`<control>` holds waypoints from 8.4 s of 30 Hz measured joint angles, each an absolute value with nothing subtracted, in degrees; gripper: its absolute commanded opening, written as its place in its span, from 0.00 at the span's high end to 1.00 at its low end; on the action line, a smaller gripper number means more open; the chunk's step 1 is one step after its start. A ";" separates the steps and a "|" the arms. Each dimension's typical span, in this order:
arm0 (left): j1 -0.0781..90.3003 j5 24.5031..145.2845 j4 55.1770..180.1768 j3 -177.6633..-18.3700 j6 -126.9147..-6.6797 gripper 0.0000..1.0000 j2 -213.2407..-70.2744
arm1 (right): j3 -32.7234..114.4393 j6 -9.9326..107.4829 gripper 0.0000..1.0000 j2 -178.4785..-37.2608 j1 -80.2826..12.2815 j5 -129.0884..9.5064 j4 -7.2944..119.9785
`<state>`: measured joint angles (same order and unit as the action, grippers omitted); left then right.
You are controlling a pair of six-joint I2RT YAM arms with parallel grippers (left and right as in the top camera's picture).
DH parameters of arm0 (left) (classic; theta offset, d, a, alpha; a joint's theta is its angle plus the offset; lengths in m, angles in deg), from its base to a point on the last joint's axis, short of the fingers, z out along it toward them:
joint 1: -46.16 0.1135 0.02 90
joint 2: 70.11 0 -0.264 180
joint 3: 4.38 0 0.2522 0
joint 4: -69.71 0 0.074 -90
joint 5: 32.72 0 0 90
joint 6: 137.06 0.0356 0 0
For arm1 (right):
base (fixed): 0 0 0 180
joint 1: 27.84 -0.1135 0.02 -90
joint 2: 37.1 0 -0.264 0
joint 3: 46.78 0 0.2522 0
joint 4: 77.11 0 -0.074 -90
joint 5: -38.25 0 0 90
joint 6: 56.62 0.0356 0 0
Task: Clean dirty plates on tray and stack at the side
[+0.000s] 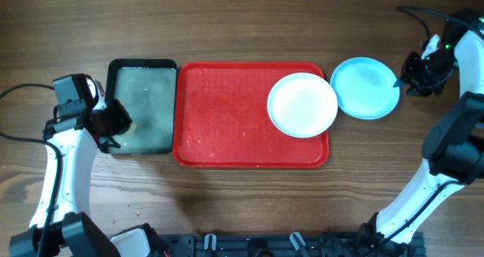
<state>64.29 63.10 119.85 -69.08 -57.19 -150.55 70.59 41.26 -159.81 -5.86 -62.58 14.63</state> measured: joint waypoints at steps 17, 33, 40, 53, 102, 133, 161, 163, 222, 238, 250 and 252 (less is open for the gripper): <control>64.29 64.20 119.85 -69.08 -57.21 0.96 -150.55 | 67.05 34.52 0.64 -159.77 -28.04 -62.88 15.33; 64.29 64.22 119.85 -69.08 -57.19 0.96 -150.55 | 63.32 35.46 0.81 -159.77 -31.50 -56.94 18.89; 64.29 64.22 119.85 -69.08 -57.19 0.96 -150.55 | 63.21 35.95 0.81 -159.77 -31.50 -56.79 18.32; 64.29 64.22 119.55 -69.08 -57.21 0.96 -150.55 | 60.34 40.56 0.96 -159.77 -34.47 -63.78 21.14; 37.25 72.11 127.85 -81.65 -49.39 0.96 -154.95 | 47.19 48.21 0.84 -154.09 -54.47 -73.40 45.58; 32.71 71.69 123.20 -84.86 -48.60 0.96 -166.88 | 42.27 54.15 0.91 -153.87 -54.54 -70.80 55.04; 25.45 58.86 115.02 -78.72 -64.01 0.96 -172.50 | 42.16 55.46 0.96 -153.87 -54.54 -70.77 55.37; 24.20 57.22 114.02 -78.72 -65.06 0.96 -173.94 | 42.16 55.46 0.96 -153.87 -54.54 -70.80 55.39; 23.77 68.33 115.22 -87.50 -63.27 0.95 -181.59 | 42.16 55.46 0.96 -153.80 -54.25 -70.12 55.37; 16.60 70.93 127.98 -88.42 -62.83 0.96 -178.42 | 42.01 55.66 0.96 -153.65 -54.21 -70.38 54.87; 35.20 53.42 137.12 -88.38 -59.07 0.96 -160.61 | 42.01 55.66 0.95 -153.65 -54.27 -70.38 55.11; 38.35 52.76 137.10 -88.38 -57.10 0.96 -160.72 | 42.01 55.66 0.95 -153.65 -54.27 -70.38 55.11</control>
<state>38.35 52.76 137.10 -88.38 -57.10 -160.72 42.01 55.66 -153.65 -54.27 -70.38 55.11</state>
